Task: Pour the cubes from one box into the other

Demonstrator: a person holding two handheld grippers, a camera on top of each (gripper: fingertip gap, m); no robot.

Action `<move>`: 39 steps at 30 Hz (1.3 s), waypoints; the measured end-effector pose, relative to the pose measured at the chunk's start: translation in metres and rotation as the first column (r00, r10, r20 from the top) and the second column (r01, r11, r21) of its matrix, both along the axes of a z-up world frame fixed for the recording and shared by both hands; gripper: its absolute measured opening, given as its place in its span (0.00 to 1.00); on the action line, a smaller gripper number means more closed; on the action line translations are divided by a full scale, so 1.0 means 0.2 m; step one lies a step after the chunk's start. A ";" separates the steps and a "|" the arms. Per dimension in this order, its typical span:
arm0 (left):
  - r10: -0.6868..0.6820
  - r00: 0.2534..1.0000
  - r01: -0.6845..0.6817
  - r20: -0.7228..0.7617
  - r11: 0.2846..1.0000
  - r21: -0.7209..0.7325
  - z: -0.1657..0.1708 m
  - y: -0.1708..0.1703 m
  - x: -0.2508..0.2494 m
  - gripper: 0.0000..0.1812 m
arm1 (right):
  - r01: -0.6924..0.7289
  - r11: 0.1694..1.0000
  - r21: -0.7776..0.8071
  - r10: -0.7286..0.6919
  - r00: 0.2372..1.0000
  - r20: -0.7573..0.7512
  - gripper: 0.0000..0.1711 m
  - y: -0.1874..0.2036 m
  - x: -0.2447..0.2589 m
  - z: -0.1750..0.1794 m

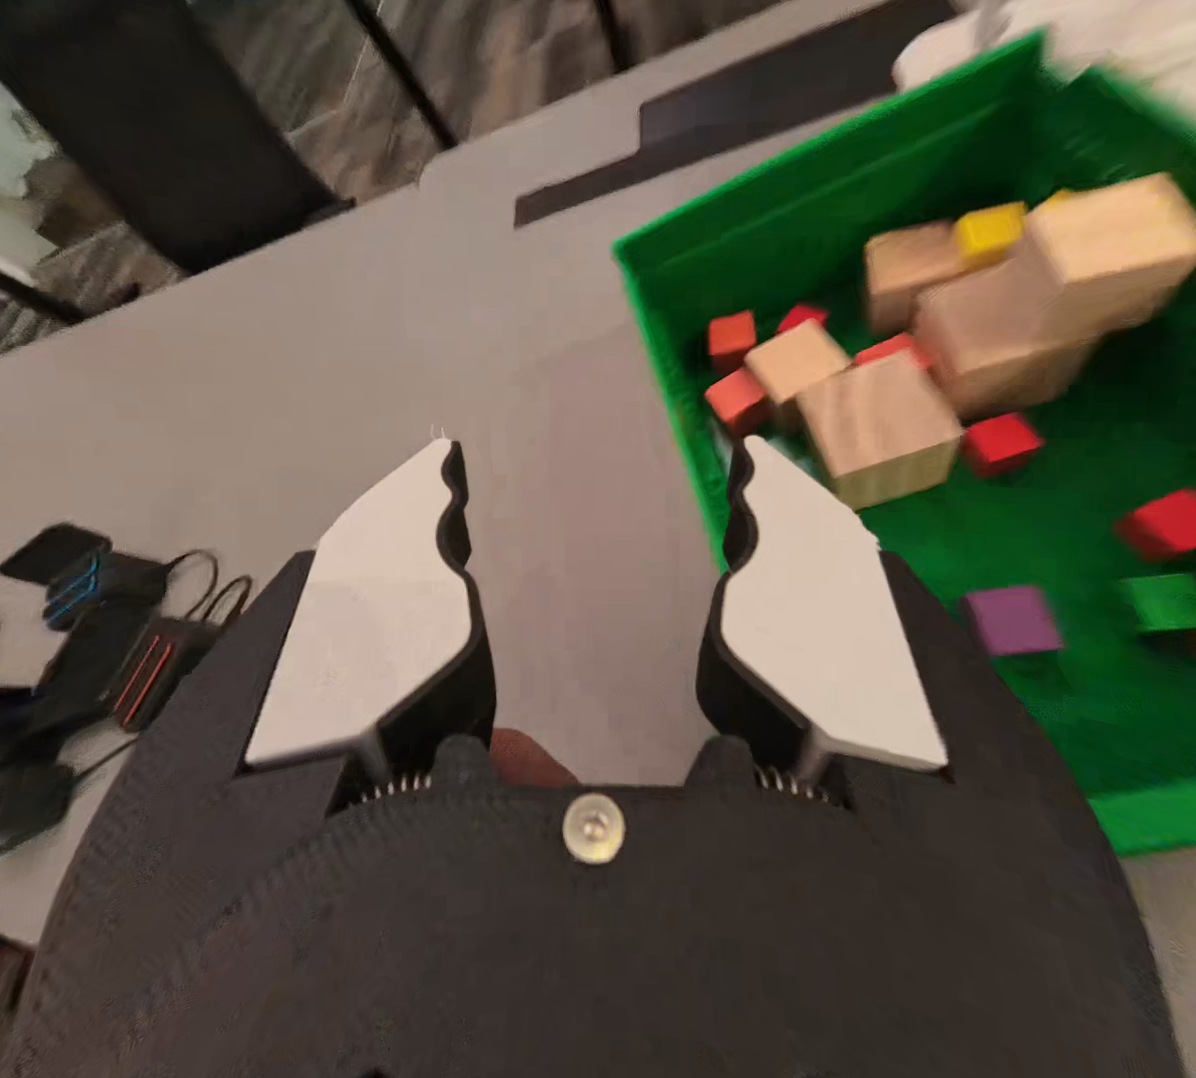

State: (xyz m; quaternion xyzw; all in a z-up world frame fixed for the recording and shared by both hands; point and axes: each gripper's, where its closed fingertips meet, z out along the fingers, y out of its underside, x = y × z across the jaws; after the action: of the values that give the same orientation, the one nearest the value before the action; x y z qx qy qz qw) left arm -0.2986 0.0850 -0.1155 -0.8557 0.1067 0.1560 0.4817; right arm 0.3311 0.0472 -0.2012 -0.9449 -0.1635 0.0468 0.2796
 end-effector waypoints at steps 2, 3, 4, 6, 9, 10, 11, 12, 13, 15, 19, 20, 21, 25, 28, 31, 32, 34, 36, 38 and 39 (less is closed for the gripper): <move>0.024 0.998 -0.021 0.063 0.998 -0.053 -0.12 -0.02 -0.08 0.44 | -0.003 1.000 0.006 0.003 1.000 0.014 0.03 0.00 0.00 0.00; 0.039 0.996 -0.033 0.079 0.996 -0.085 -0.18 -0.03 -0.11 0.45 | -0.003 1.000 0.007 0.003 1.000 0.013 0.03 0.00 0.00 0.00; 0.044 0.995 -0.034 0.087 0.993 -0.109 -0.23 -0.03 -0.13 0.46 | -0.001 1.000 0.007 0.001 1.000 0.009 0.03 0.00 0.00 0.00; 0.060 0.993 -0.046 0.100 0.988 -0.146 -0.30 -0.04 -0.17 0.46 | -0.001 1.000 0.007 0.001 1.000 -0.011 0.03 0.00 0.00 0.00; 0.079 0.985 -0.041 0.156 0.971 -0.238 -0.42 -0.06 -0.18 0.45 | 0.002 1.000 -0.002 -0.003 0.997 -0.072 0.05 0.00 -0.01 0.00; 0.080 0.985 -0.039 0.156 0.968 -0.247 -0.44 -0.06 -0.19 0.44 | 0.005 1.000 -0.003 -0.005 0.997 -0.081 0.06 0.00 -0.01 0.00; 0.059 0.983 -0.014 0.172 0.968 -0.251 -0.45 -0.06 -0.17 0.41 | 0.003 1.000 -0.003 -0.004 0.996 -0.086 0.06 0.00 -0.01 0.00; 0.042 0.978 0.015 0.205 0.964 -0.265 -0.47 -0.06 -0.15 0.40 | 0.000 1.000 -0.003 0.000 0.996 -0.088 0.05 0.00 -0.02 0.00; 0.035 0.967 0.036 0.251 0.961 -0.274 -0.49 -0.06 -0.12 0.39 | -0.002 1.000 -0.004 0.002 0.996 -0.086 0.05 0.00 -0.02 0.00; 0.023 0.942 0.065 0.335 0.967 -0.247 -0.49 -0.05 -0.09 0.33 | -0.005 1.000 -0.003 0.005 0.998 -0.068 0.04 0.00 -0.02 0.00; 0.007 0.942 0.091 0.336 0.957 -0.274 -0.54 -0.06 -0.07 0.18 | -0.010 1.000 -0.003 0.010 0.999 -0.047 0.03 0.00 -0.01 0.00; -0.011 0.958 0.094 0.287 0.956 -0.279 -0.55 -0.06 -0.08 0.12 | -0.011 1.000 -0.001 0.010 0.999 -0.047 0.03 0.00 -0.01 0.00; -0.018 0.968 0.092 0.250 0.954 -0.286 -0.56 -0.06 -0.08 0.06 | -0.012 1.000 0.003 0.012 0.999 -0.046 0.03 0.01 -0.01 0.00; -0.054 0.948 0.132 0.314 0.964 -0.233 -0.52 -0.04 -0.04 0.04 | -0.013 1.000 0.005 0.013 0.998 -0.054 0.03 0.01 -0.01 0.00; -0.068 0.813 0.181 0.578 0.974 -0.139 -0.40 -0.03 0.00 0.17 | -0.014 1.000 0.003 0.014 0.998 -0.056 0.03 0.01 -0.01 0.00; -0.133 0.624 0.264 0.770 0.963 -0.047 -0.24 -0.06 0.05 0.30 | -0.014 1.000 0.001 0.014 0.998 -0.058 0.03 0.01 -0.01 0.00; -0.161 0.600 0.304 0.784 0.952 -0.038 -0.20 -0.08 0.08 0.33 | -0.014 1.000 0.000 0.014 0.998 -0.057 0.03 0.01 -0.01 0.00; -0.190 0.627 0.347 0.755 0.936 -0.052 -0.16 -0.11 0.12 0.41 | -0.012 1.000 -0.002 0.012 0.998 -0.059 0.03 0.01 -0.02 0.00; -0.173 0.710 0.347 0.682 0.929 -0.126 -0.20 -0.11 0.16 0.42 | -0.012 1.000 -0.004 0.012 0.998 -0.056 0.03 0.01 -0.02 0.00; -0.145 0.777 0.330 0.613 0.922 -0.201 -0.27 -0.11 0.19 0.39 | -0.014 1.000 -0.006 0.014 0.999 -0.053 0.03 0.00 -0.02 0.00; -0.135 0.798 0.326 0.587 0.917 -0.232 -0.31 -0.11 0.20 0.36 | -0.016 1.000 -0.007 0.015 0.999 -0.052 0.03 0.00 -0.02 0.00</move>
State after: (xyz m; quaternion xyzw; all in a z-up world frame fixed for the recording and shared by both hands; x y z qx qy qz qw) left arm -0.2579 0.0628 -0.1784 -0.9104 0.0896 -0.1813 0.3610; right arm 0.3274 0.0477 -0.2013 -0.9431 -0.1634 0.0741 0.2799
